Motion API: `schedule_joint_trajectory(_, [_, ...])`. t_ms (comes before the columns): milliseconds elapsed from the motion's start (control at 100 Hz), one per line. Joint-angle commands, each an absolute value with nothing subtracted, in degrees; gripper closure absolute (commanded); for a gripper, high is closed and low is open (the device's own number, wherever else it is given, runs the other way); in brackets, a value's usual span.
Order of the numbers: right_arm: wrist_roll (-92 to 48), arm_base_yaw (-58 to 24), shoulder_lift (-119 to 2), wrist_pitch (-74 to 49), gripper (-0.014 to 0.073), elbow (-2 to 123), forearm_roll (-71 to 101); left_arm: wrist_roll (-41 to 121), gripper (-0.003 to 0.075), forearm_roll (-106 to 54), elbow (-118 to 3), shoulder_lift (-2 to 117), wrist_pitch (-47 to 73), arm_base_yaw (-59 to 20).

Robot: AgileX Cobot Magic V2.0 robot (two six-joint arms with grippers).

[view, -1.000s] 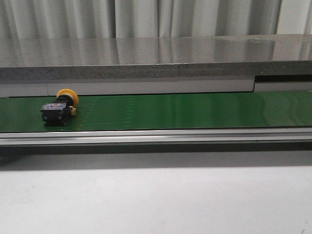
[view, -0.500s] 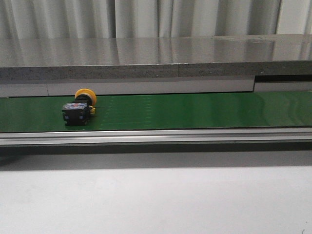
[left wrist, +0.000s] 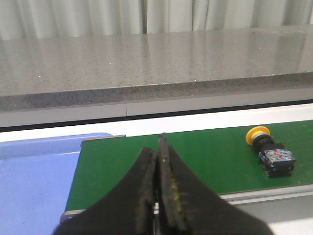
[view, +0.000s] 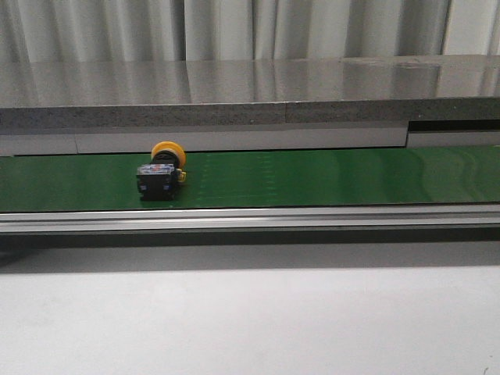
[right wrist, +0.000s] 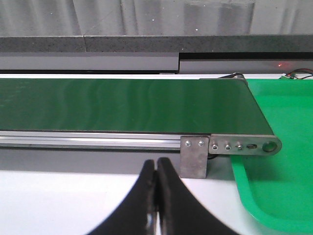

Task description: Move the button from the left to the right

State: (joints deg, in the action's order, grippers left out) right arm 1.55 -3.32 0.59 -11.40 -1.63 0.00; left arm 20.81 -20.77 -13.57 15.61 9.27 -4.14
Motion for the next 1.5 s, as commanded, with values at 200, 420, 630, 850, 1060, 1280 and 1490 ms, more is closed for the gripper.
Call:
schedule_joint_trajectory(200, [1.0, -3.38, 1.68, -0.53, 0.0662, -0.73, -0.71, 20.7, 0.0741, -21.33, -15.21, 15.91, 4.61, -4.7])
schedule_joint_trajectory(420, [1.31, -3.38, 1.34, 2.63, 0.0662, 1.82, 0.37, 20.7, 0.0741, -21.33, -15.21, 15.91, 4.61, -4.7])
schedule_joint_trajectory(630, [1.35, -3.38, -4.94, -6.86, 0.0662, 12.39, 3.69, 20.7, 0.0741, -21.33, -15.21, 15.91, 4.61, -4.7])
schedule_joint_trajectory(850, [1.35, -3.38, -19.01, -20.34, 0.0662, 25.65, 3.78, 20.7, 0.0741, -21.33, -15.21, 15.91, 4.61, -4.7])
schedule_joint_trajectory(1060, [1.35, -3.38, -34.18, -32.69, 0.0662, 36.61, 4.13, 20.7, 0.0741, -21.33, -15.21, 15.91, 4.61, -4.7])
schedule_joint_trajectory(1280, [1.35, -3.38, -44.86, -32.13, 0.0662, 40.79, 10.16, 20.7, 0.0741, -21.33, -15.21, 15.91, 4.61, -4.7])
schedule_joint_trajectory(1490, [1.35, -3.38, -50.0, -32.83, 0.0659, 40.84, 13.0, 20.7, 0.0741, -21.33, -15.21, 15.91, 4.61, -4.7])
